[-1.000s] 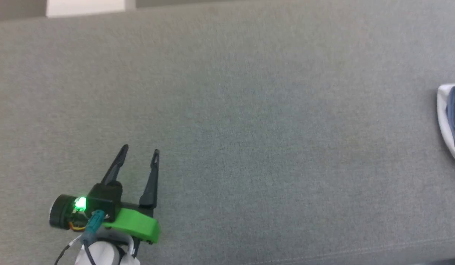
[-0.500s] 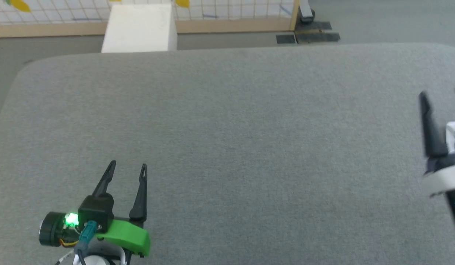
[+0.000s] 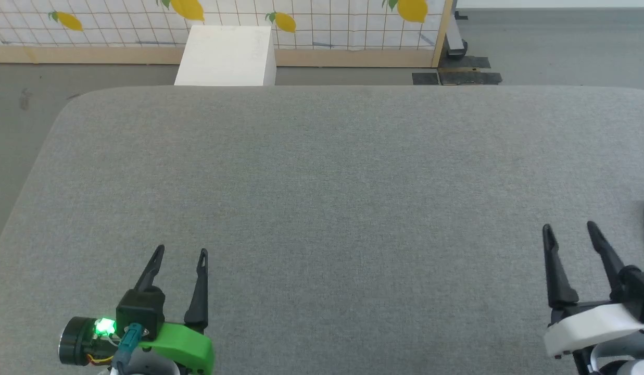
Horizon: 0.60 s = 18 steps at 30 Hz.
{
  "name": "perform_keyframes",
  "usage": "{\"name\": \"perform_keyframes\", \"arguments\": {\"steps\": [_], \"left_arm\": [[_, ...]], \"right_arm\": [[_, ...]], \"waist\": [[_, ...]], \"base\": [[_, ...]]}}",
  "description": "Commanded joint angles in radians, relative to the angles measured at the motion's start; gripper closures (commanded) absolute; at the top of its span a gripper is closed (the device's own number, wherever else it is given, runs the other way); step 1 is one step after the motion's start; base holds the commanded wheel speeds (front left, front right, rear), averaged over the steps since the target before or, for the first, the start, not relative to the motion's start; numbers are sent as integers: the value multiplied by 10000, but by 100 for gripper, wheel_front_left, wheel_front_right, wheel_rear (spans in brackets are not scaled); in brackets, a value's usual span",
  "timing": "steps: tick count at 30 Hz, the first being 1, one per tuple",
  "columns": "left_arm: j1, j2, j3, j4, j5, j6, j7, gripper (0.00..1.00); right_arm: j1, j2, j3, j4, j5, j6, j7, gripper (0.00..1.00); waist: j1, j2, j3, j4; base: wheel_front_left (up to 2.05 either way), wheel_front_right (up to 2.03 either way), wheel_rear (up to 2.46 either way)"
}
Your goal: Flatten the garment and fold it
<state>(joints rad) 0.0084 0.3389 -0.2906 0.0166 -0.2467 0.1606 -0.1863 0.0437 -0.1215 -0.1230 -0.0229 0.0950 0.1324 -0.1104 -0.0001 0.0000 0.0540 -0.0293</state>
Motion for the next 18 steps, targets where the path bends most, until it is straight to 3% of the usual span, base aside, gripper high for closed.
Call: {"name": "perform_keyframes", "arguments": {"steps": [1,18], "left_arm": [[43,-54,-20,47,-123,71,13,0],[-106,-60,-192,259,-97,185,-94,0]], "right_arm": [[136,57,55,-49,-100,-17,-39,0],[107,151,182,-35,-88,-17,-74,0]], "waist": [[1,0,20,29],[1,0,89,146]], "base": [[0,0,0],[0,0,0]]}}
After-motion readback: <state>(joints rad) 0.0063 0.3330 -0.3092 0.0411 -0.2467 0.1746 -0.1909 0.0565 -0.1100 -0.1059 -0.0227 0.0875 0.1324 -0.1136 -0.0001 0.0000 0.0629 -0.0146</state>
